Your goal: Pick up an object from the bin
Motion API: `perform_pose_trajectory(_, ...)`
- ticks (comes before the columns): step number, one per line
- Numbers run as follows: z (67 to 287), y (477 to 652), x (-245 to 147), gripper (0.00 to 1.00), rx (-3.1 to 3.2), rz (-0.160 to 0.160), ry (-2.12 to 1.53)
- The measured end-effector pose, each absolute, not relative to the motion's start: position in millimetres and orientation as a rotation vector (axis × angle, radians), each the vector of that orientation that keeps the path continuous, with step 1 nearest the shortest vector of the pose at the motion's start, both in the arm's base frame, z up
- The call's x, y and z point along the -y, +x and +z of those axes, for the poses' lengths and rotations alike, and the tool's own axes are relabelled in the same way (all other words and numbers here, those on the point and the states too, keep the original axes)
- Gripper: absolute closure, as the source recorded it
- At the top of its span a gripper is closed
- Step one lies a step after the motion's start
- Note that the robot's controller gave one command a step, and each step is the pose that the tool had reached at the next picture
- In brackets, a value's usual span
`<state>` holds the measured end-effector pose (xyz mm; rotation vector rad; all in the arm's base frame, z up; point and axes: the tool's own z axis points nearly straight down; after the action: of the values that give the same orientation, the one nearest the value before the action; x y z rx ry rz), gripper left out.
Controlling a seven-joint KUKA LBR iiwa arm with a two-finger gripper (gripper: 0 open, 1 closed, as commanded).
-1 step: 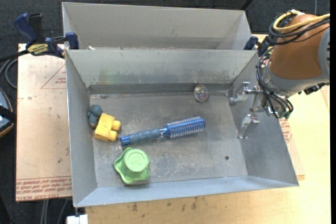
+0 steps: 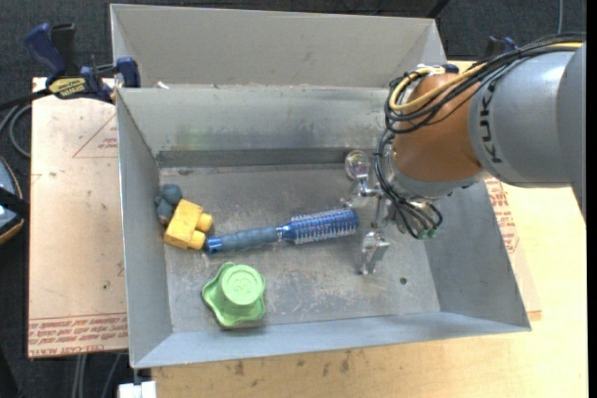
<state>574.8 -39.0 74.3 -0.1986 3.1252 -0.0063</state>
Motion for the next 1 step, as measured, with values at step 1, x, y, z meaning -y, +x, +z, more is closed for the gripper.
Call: perform_pose_trajectory(1, 101.2, 579.3, -32.8, 0.00, -3.106, 0.005, -0.429)
